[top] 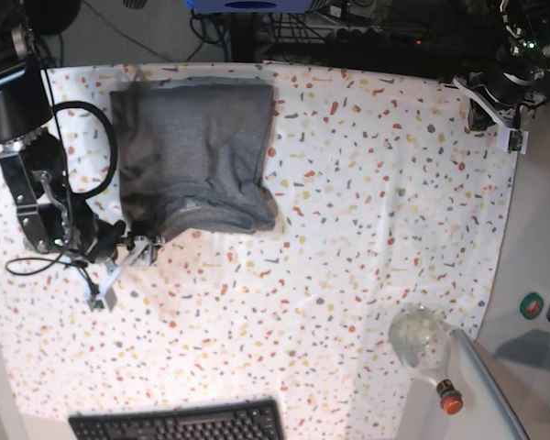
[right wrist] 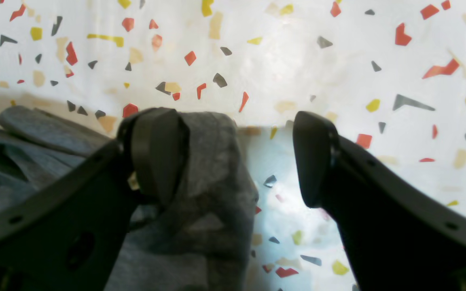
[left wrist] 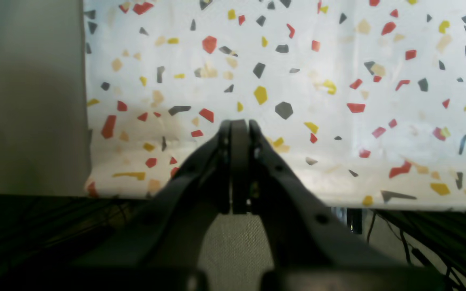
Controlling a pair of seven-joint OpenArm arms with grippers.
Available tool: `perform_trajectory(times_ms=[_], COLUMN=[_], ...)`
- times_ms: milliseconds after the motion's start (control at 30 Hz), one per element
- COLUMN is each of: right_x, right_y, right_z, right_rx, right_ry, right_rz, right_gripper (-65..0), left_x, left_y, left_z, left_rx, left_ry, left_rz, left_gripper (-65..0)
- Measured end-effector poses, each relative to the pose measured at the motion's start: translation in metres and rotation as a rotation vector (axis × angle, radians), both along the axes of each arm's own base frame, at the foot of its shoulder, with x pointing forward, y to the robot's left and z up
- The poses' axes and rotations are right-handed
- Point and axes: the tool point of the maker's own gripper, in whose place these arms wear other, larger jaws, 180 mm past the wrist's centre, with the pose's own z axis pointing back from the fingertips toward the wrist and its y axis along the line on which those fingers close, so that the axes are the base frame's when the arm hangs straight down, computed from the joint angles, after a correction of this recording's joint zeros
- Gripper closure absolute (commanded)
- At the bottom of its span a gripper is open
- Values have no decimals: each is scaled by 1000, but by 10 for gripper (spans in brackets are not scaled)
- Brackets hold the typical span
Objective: Layout the t-shirt on the table in an organized manner, then fold the t-shirt properly
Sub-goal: 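Release the shirt with the left gripper and withdraw it to its corner, then grasp the shirt's hem corner with the right gripper and tug it outward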
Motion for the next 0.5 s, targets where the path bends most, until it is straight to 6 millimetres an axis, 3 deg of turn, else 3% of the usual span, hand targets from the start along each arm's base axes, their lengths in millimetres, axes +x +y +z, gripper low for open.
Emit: perform_trajectory(times_ms=[167,233,400,500], right_x=[-1,-1,-5,-12], right_y=[11,11,4,-3], right_z=[-3,-2,-11,-21], right_rx=[19,21,10,2], right_ry=[8,7,32,67], right_rz=[4,3,-13,-33], right_gripper=[-389,-312,0,0], left_x=[0,0,-1,0], left_y=[0,0,1,2], left_z=[0,0,-3,-7], left_rx=[0,0,-5,-12], left_ry=[-1,0,7,13], left_rz=[0,0,5,14], left_gripper=[0,0,0,0])
